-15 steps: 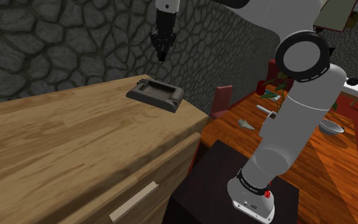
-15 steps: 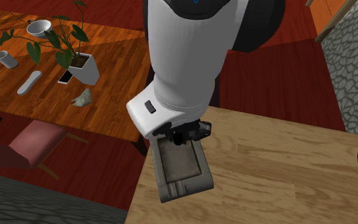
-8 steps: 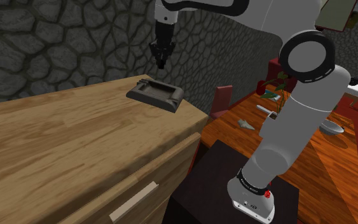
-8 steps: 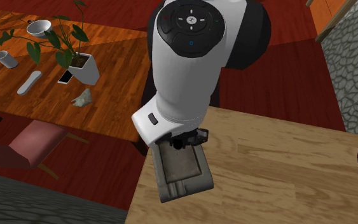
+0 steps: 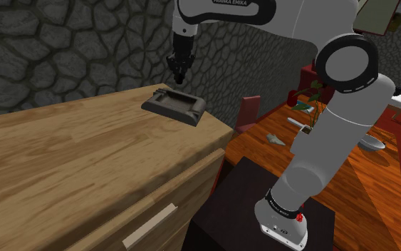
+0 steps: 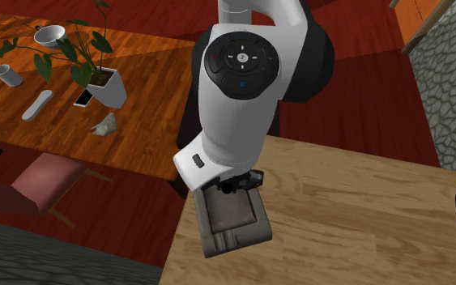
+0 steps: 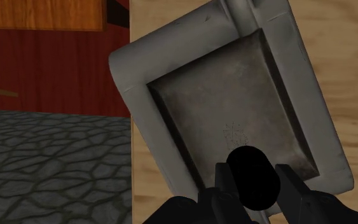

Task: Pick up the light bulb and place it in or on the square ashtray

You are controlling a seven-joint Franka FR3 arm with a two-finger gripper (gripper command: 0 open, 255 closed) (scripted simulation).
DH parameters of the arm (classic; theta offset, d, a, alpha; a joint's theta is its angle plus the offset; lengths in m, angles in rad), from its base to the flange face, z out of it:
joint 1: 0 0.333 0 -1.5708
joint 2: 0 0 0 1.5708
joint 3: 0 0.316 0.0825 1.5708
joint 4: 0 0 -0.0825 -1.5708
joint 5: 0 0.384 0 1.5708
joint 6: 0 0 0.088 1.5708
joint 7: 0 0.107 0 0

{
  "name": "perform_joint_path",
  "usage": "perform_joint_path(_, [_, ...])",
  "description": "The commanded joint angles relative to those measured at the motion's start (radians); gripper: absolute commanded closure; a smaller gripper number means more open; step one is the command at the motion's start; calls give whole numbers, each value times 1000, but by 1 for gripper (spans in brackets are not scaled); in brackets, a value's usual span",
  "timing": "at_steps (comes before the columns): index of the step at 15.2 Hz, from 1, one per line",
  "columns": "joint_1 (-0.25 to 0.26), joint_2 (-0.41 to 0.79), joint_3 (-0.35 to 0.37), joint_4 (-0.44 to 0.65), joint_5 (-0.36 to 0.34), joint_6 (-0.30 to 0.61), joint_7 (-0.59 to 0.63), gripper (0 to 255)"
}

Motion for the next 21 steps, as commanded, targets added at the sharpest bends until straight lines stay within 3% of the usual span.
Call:
perform_joint_path(1, [0, 0, 0, -2, 0, 2, 0, 255])
perform_joint_path(4, [0, 0, 0, -2, 0, 2, 0, 255])
perform_joint_path(5, [0, 0, 0, -2, 0, 2, 0, 0])
perform_joint_path(10, [0, 0, 0, -2, 0, 2, 0, 0])
perform_joint_path(14, [6, 30, 4, 164, -6, -135, 3, 0])
perform_joint_path(21, [6, 30, 4, 164, -6, -135, 3, 0])
